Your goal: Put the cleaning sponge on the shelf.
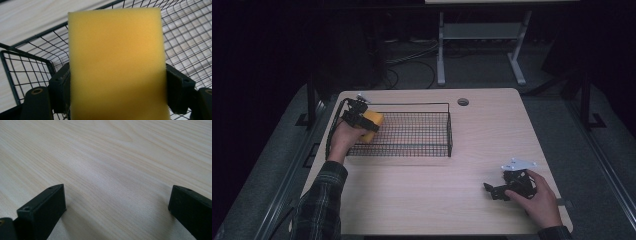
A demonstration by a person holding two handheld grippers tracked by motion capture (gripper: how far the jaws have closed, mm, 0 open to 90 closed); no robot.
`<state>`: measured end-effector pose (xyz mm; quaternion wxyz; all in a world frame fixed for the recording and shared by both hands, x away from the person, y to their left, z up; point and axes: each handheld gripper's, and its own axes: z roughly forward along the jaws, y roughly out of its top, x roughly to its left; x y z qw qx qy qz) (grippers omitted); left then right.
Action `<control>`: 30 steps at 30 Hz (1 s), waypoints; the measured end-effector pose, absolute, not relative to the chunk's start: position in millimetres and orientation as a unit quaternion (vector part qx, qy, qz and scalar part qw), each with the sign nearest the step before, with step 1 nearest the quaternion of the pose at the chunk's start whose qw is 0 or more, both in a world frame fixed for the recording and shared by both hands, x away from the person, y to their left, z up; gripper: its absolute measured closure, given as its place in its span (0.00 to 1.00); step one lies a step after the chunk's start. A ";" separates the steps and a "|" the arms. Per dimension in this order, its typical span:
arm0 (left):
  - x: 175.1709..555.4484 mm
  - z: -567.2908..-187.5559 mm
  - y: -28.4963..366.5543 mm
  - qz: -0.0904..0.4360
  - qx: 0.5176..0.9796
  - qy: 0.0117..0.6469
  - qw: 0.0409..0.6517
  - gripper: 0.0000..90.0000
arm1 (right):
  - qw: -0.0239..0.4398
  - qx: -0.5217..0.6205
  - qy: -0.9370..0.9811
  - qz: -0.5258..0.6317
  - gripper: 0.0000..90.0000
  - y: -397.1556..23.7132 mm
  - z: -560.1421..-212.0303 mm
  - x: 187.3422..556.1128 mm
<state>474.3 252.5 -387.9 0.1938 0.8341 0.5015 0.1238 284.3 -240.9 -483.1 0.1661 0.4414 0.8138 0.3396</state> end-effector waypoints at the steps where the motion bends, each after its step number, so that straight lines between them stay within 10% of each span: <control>1: 474.6 -390.1 252.8 0.122 0.834 0.502 0.193 0.25 | 0.166 0.442 0.814 0.340 0.00 -240.8 -483.2 284.3; 30: 475.6 -408.0 252.3 0.097 0.840 0.506 0.173 0.23 | 0.166 0.442 0.814 0.340 0.00 -240.8 -483.2 284.3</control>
